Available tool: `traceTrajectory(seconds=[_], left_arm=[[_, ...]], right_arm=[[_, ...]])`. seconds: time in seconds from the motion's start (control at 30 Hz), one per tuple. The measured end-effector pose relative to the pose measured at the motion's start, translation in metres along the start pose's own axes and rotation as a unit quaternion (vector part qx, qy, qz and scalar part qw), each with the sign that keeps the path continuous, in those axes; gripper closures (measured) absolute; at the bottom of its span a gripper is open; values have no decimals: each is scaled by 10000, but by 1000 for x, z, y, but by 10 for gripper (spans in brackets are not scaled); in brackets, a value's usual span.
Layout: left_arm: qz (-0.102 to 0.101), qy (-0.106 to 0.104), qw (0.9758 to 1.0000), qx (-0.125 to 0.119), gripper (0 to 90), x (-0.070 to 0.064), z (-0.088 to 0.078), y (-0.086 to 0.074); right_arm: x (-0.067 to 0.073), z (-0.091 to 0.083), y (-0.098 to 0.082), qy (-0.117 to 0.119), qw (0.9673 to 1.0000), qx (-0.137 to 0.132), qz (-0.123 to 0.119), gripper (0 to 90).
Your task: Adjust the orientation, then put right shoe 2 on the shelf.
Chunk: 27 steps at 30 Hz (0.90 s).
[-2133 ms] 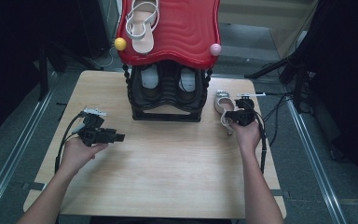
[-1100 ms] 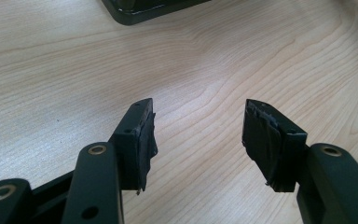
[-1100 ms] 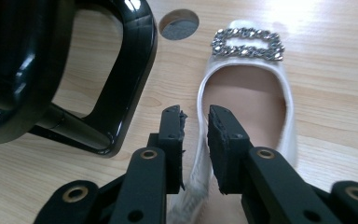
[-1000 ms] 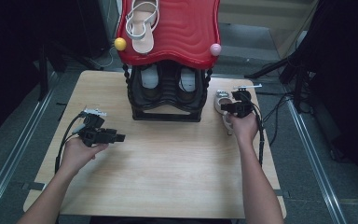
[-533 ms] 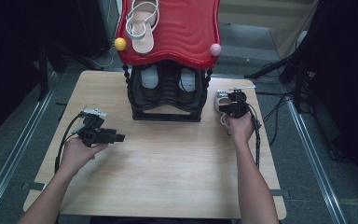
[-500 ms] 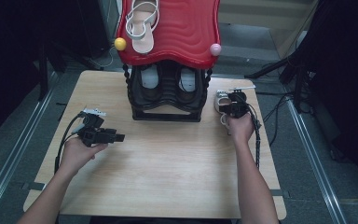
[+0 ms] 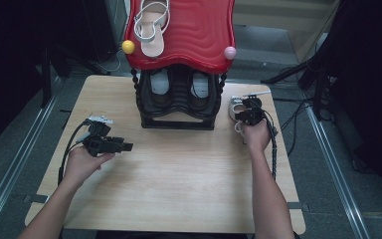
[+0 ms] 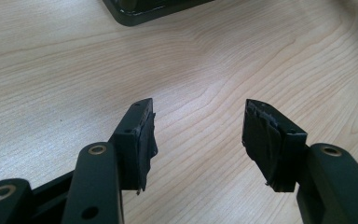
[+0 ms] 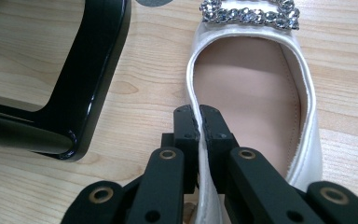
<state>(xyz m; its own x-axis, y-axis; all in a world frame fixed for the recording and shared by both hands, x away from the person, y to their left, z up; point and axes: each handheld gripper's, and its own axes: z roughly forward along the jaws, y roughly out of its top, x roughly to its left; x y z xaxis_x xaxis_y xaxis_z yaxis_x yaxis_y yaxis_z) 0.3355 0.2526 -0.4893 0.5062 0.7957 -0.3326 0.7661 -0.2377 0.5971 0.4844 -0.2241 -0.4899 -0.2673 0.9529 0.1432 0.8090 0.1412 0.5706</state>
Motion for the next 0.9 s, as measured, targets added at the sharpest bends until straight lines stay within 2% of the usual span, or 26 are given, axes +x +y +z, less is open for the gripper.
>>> traceTrajectory(seconds=[0.23, 0.5, 0.9], left_arm=[[-9, -13, 10000, 16, 443, 1, 0, -1], [-23, -17, 10000, 6, 443, 0, 1, -1], [-52, -24, 10000, -15, 443, 2, 1, 0]], right_arm=[[-1, -1, 0, 24, 10000, -6, 38, 886], [-5, -10, 1, 197, 9995, -72, 241, 887], [-9, -21, 3, 311, 9989, -210, 289, 887]])
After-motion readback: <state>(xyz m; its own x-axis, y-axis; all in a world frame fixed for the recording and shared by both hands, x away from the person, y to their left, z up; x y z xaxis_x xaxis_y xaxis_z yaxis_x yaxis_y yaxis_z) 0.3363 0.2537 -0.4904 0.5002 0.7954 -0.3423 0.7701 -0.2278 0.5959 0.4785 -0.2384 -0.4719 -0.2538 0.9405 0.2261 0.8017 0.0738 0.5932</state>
